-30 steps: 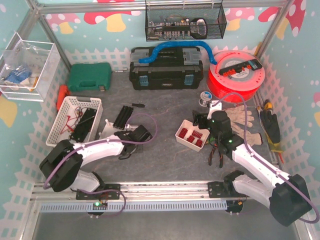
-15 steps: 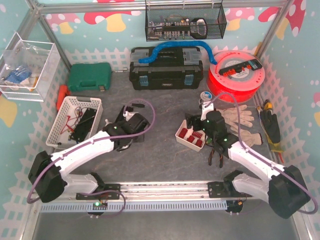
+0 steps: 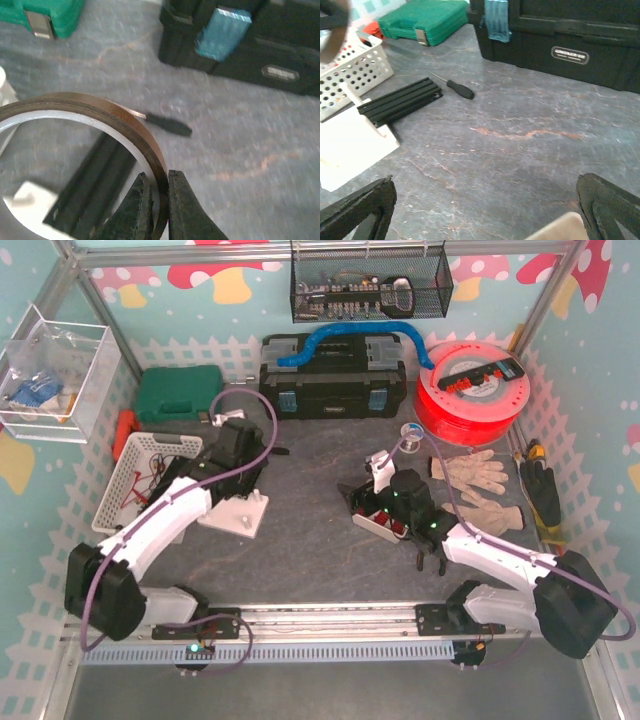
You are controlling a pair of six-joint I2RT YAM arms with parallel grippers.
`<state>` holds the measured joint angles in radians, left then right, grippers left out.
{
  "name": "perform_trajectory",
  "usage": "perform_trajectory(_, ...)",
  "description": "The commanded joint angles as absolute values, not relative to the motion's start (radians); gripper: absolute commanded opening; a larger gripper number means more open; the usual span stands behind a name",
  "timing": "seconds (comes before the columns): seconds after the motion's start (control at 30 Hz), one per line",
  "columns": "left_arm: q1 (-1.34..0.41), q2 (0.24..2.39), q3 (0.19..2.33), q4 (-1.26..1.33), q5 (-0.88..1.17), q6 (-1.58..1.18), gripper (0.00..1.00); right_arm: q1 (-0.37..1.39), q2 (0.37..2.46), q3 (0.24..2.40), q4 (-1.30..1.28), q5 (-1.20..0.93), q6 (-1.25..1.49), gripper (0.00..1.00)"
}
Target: Install the large spring
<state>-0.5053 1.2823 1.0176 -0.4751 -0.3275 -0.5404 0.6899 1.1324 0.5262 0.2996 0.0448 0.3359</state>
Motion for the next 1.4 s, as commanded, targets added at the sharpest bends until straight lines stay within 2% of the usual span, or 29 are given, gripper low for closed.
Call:
perform_trajectory(0.0, -0.390, 1.389, 1.051, -0.228, -0.267, -0.465, 0.00, 0.718, 1.137, 0.518, 0.376, 0.036, 0.299, 0.97)
perform_trajectory(0.13, -0.294, 1.526, 1.089, -0.132, -0.223, -0.454, 0.00, 0.723, 1.131, 0.510, 0.380, 0.075, 0.296, 0.97)
perform_trajectory(0.47, -0.226, 1.937, 1.367, -0.106, -0.241, -0.397, 0.00, 0.734, 1.164, 0.520, 0.372, 0.112, 0.285, 0.97)
perform_trajectory(0.73, -0.157, 2.096, 1.486, -0.110, -0.201, -0.389, 0.04, 0.738, 1.173, 0.522, 0.365, 0.157, 0.279, 0.97)
perform_trajectory(0.87, -0.143, 2.133, 1.533, -0.129, -0.185, -0.370, 0.19, 0.738, 1.173, 0.521, 0.364, 0.172, 0.281, 0.97)
perform_trajectory(1.03, -0.142, 2.080, 1.505, -0.160, -0.183, -0.378, 0.45, 0.738, 1.179, 0.522, 0.359, 0.196, 0.285, 0.98)
perform_trajectory(1.13, -0.146, 2.001, 1.450, -0.191, -0.186, -0.399, 0.55, 0.738, 1.182, 0.522, 0.360, 0.199, 0.292, 0.98)
perform_trajectory(1.37, -0.191, 1.775, 1.254, -0.245, -0.041, -0.380, 0.68, 0.738, 1.159, 0.523, 0.385, 0.081, 0.277, 0.99)
